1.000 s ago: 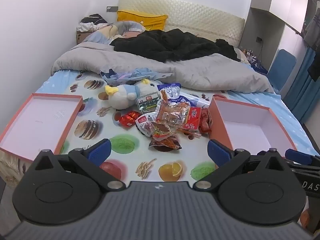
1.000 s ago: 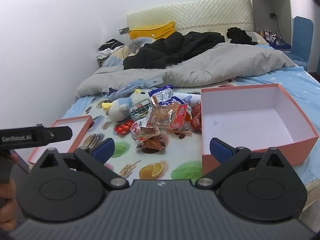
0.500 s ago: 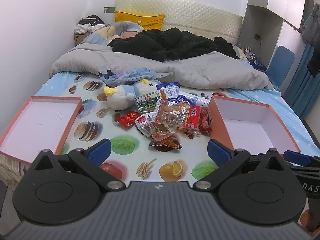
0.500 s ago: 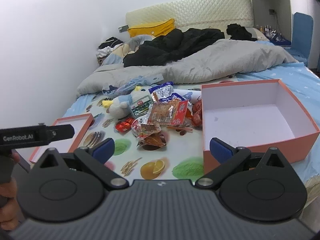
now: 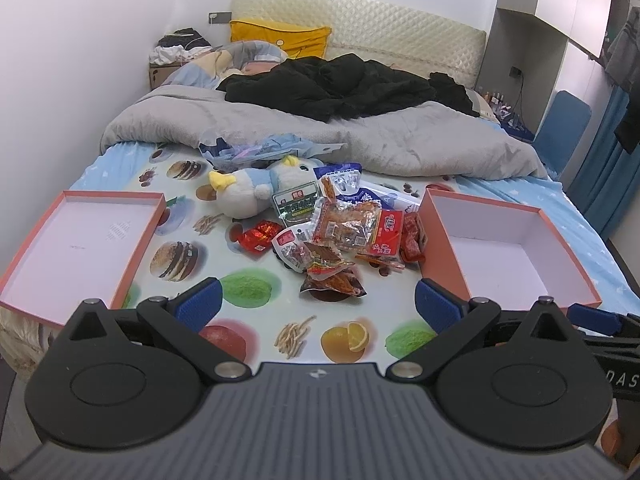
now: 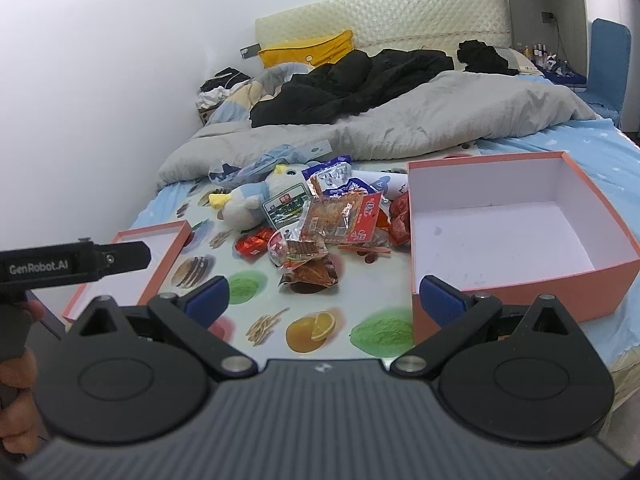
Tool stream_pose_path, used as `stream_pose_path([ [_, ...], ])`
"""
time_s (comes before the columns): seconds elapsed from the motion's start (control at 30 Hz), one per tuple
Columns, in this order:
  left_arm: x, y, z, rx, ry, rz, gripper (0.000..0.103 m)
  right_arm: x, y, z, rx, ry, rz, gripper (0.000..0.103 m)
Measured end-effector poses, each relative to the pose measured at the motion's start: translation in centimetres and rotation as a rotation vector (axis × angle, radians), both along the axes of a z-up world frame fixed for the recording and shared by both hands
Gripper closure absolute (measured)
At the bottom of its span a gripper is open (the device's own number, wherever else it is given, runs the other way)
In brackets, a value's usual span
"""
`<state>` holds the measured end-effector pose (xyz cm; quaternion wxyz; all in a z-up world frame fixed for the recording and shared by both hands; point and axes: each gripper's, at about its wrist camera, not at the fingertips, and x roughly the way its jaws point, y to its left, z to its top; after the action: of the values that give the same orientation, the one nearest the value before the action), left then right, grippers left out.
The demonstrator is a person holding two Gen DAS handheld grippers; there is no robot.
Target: Organize snacks
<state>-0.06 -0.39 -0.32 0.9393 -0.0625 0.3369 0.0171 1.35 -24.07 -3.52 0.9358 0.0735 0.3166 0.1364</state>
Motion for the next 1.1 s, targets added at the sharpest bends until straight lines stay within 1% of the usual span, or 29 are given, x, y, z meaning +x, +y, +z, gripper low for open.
stream_pose_path([
  [0.23,0.5,0.7,-0.3,-0.004,0.006,0.002,0.000,0.1,0.2,-0.4,0.014,0.012,0.012,0.000],
  [0.53,0.1,0.5,-0.8,-0.005,0.012,-0.001,0.000,-0.1,0.3,-0.4,0.017,0.010,0.016,0.000],
  [0.67,0.0,0.5,-0.8,-0.005,0.010,-0.007,0.000,-0.3,0.1,-0.3,0.049,0.007,0.029,0.000],
  [0.77,-0.1,0.6,-0.8,-0.006,0.013,-0.005,0.000,-0.4,0.2,-0.2,0.049,-0.007,0.025,0.000],
  [0.9,-0.1,0.5,-0.8,-0.006,0.014,-0.004,0.000,-0.1,0.4,-0.5,0.055,0.015,0.026,0.000],
  [1.1,0.0,0.3,-1.1,-0.009,0.021,-0.015,0.000,0.0,0.3,-0.9,0.064,0.025,0.012,0.000],
])
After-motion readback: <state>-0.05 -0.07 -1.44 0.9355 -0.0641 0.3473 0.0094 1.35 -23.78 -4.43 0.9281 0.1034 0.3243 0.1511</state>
